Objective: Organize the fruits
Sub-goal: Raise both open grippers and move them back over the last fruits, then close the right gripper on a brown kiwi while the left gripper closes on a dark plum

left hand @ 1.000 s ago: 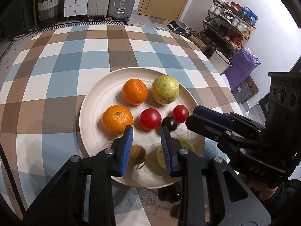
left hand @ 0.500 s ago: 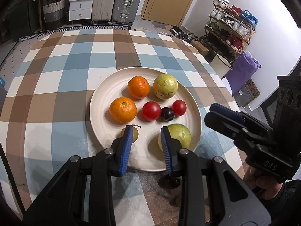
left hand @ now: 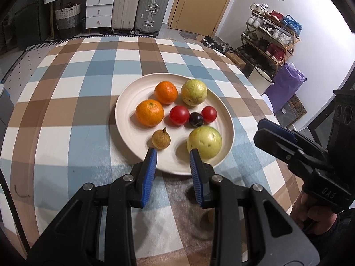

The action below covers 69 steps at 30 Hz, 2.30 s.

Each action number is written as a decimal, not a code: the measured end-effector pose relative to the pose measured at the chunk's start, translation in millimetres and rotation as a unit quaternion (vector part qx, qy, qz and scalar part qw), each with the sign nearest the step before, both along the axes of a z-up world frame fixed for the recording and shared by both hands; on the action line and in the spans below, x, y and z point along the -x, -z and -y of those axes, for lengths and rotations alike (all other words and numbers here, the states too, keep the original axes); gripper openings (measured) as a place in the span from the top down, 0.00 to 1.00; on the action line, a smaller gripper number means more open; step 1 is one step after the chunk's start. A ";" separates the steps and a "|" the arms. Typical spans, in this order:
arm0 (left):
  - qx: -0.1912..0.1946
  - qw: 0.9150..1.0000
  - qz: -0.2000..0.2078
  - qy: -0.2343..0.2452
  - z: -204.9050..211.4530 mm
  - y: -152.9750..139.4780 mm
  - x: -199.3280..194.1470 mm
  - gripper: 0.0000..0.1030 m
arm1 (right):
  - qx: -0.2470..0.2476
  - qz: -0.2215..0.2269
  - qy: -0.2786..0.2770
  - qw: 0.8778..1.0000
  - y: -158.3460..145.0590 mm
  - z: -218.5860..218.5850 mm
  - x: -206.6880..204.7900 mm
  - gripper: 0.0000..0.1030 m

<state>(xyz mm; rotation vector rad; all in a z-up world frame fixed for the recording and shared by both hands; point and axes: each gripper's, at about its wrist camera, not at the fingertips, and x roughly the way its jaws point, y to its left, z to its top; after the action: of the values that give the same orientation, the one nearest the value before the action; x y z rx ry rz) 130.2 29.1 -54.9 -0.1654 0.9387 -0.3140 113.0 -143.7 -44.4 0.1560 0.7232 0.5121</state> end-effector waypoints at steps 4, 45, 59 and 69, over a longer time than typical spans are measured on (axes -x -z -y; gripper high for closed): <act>0.001 1.000 0.002 -0.001 -0.6 3.8 12.5 0.63 | 0.003 0.003 -0.002 1.000 1.5 -1.6 10.9 0.51; -0.028 0.999 0.002 -0.047 -20.9 34.2 96.5 0.03 | 0.050 -0.053 -0.052 0.996 56.5 -30.7 75.8 0.35; -0.023 0.998 0.002 -0.053 -26.2 36.6 97.7 0.02 | 0.096 -0.053 -0.079 0.991 64.8 -56.5 77.0 0.55; -0.024 0.998 -0.003 -0.055 -28.8 38.3 94.5 0.02 | 0.076 -0.053 -0.059 0.994 64.8 -45.6 75.7 0.75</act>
<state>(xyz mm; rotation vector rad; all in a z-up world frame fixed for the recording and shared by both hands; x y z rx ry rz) 35.7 57.9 -93.2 -0.1724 0.9391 -0.1898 37.2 -98.1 -109.2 -0.0019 0.8759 0.5624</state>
